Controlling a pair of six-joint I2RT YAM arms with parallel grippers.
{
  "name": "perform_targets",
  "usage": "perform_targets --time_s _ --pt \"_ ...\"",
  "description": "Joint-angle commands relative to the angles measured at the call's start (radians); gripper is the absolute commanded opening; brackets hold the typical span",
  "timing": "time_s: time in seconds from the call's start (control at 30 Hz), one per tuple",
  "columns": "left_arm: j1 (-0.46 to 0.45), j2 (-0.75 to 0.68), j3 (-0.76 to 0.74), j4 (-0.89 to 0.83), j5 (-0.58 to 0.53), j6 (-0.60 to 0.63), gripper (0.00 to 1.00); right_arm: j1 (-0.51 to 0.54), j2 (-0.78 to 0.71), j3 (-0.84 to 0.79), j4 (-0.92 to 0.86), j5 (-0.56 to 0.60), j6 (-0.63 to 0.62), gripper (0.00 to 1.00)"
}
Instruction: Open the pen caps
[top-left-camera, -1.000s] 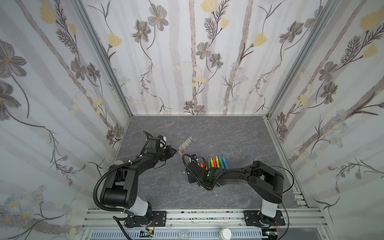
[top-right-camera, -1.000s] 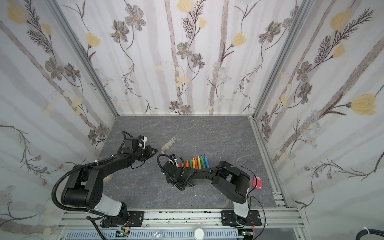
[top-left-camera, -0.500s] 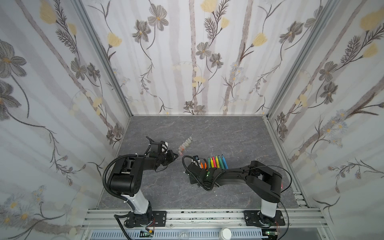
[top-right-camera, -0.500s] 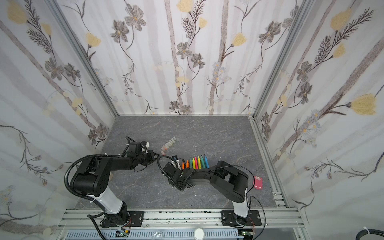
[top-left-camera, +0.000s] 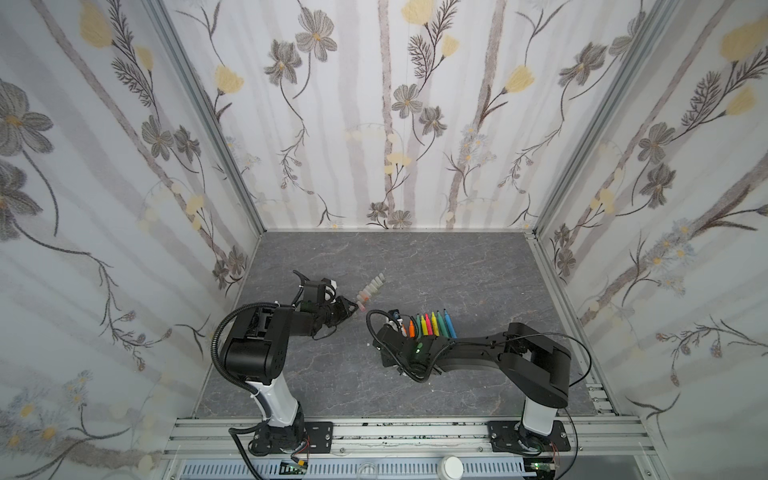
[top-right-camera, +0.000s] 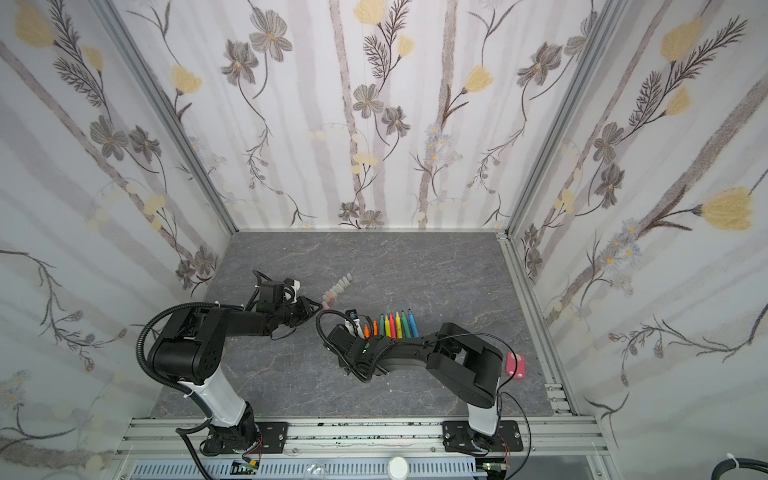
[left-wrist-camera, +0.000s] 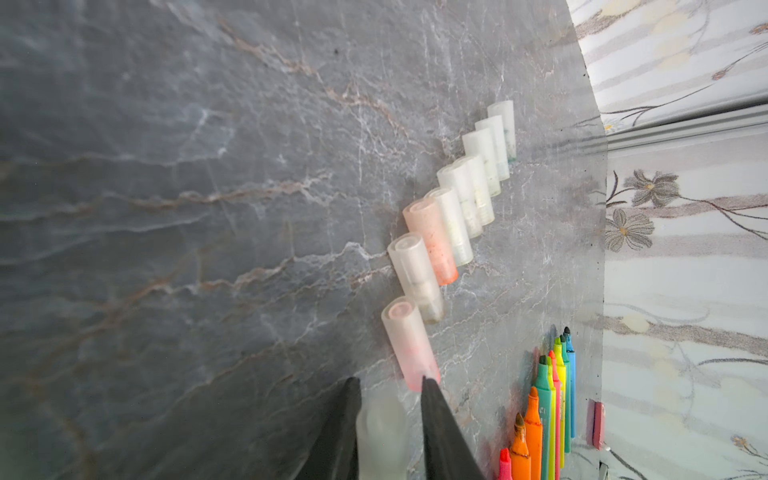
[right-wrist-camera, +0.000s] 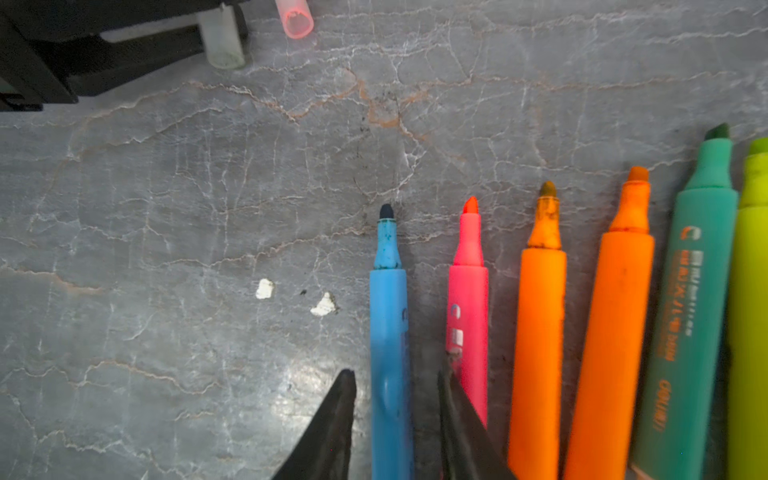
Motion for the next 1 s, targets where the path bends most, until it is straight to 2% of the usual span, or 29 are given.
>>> perform_targets --time_s 0.0,0.2,0.33,0.4,0.47,0.5,0.53,0.57,0.6,0.67,0.77,0.83,0.87,0.97 --pt "0.001 -0.013 0.012 -0.008 -0.021 -0.001 0.30 0.000 -0.041 -0.005 -0.003 0.064 -0.023 0.36" --pt "0.001 -0.057 0.015 -0.047 -0.034 0.006 0.36 0.000 -0.150 -0.006 -0.040 0.157 -0.077 0.40" --pt "0.008 -0.158 0.006 -0.102 -0.108 0.025 0.41 -0.007 -0.271 -0.016 -0.065 0.254 -0.142 0.46" --pt "0.016 -0.233 -0.003 -0.131 -0.172 0.038 0.56 -0.028 -0.342 -0.037 -0.062 0.282 -0.185 0.53" --pt "0.019 -0.320 -0.006 -0.167 -0.258 0.062 0.67 -0.067 -0.414 -0.066 -0.064 0.303 -0.220 0.59" --pt "0.020 -0.363 -0.006 -0.188 -0.309 0.078 0.74 -0.096 -0.456 -0.086 -0.064 0.310 -0.236 0.63" --pt "0.021 -0.396 -0.001 -0.207 -0.349 0.092 0.90 -0.125 -0.492 -0.104 -0.063 0.310 -0.254 0.66" --pt "0.022 -0.428 0.005 -0.227 -0.394 0.112 1.00 -0.164 -0.538 -0.126 -0.061 0.311 -0.276 0.76" --pt "0.024 -0.458 0.007 -0.240 -0.438 0.127 1.00 -0.201 -0.587 -0.148 -0.057 0.318 -0.305 1.00" --pt "0.029 -0.487 0.005 -0.241 -0.505 0.147 1.00 -0.289 -0.676 -0.194 -0.044 0.325 -0.346 1.00" --pt "0.031 -0.534 -0.014 -0.203 -0.583 0.190 1.00 -0.490 -0.791 -0.264 -0.004 0.270 -0.411 1.00" --pt "0.035 -0.546 -0.051 -0.142 -0.650 0.219 1.00 -0.608 -0.849 -0.352 0.070 0.275 -0.479 1.00" --pt "0.033 -0.558 -0.100 -0.057 -0.650 0.290 1.00 -0.669 -0.873 -0.401 0.119 0.275 -0.521 1.00" --pt "0.040 -0.599 -0.247 0.170 -0.706 0.344 1.00 -0.812 -0.920 -0.571 0.347 0.214 -0.667 1.00"
